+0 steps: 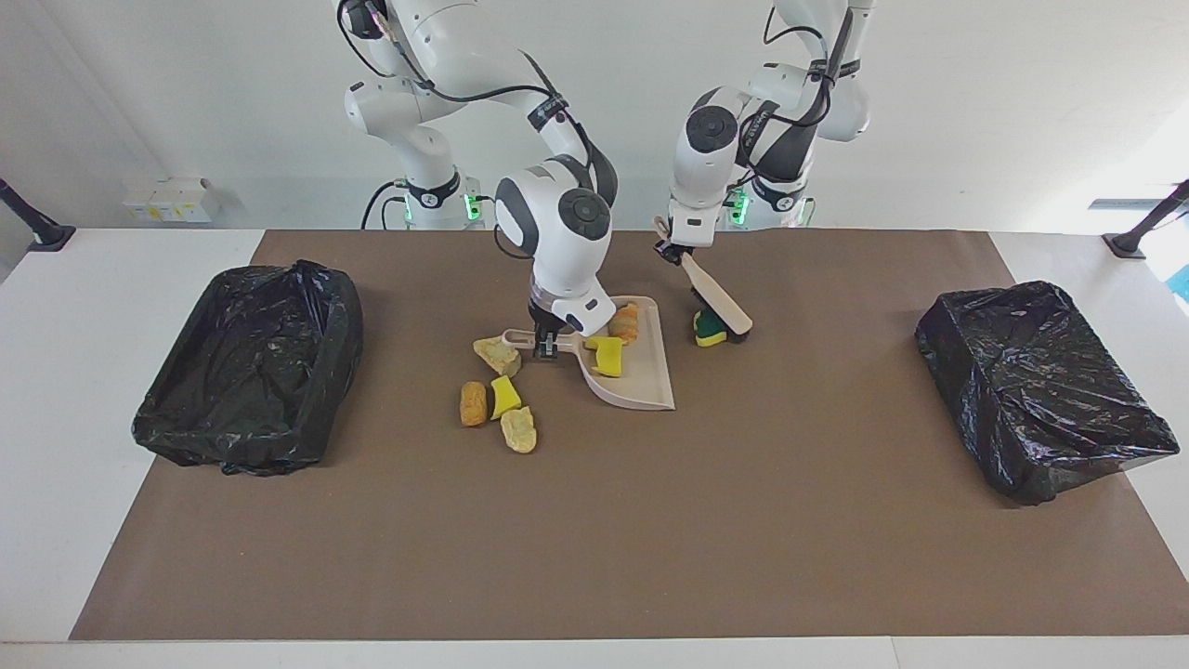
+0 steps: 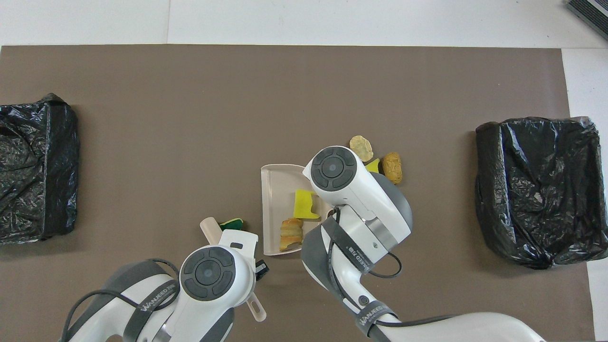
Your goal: Sweep and dump trash in bin
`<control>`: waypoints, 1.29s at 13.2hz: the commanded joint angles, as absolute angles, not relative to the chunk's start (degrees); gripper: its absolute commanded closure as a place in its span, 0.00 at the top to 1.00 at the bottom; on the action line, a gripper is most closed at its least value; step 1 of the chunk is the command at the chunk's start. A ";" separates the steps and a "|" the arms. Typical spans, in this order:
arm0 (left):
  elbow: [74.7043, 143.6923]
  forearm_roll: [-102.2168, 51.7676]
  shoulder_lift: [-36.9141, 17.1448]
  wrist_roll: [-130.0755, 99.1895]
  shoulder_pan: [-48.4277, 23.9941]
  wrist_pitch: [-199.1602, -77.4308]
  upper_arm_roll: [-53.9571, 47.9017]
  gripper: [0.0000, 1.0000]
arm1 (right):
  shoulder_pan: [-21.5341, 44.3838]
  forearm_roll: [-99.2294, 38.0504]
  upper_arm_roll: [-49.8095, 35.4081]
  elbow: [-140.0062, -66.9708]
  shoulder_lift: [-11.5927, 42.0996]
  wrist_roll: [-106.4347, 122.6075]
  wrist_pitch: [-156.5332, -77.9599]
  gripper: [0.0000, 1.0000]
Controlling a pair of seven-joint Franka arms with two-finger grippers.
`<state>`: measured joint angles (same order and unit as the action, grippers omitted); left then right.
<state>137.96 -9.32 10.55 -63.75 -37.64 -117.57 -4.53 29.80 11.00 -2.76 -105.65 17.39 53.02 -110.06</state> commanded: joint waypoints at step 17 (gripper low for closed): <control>134.56 -10.82 13.08 -40.52 -32.78 -123.50 -3.25 0.00 | 26.73 10.38 -2.81 -105.82 13.28 47.19 -108.55 0.00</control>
<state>134.18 -12.85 9.56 -40.44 -33.10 -126.88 -2.82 29.27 11.11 -2.48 -105.39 16.32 47.67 -109.38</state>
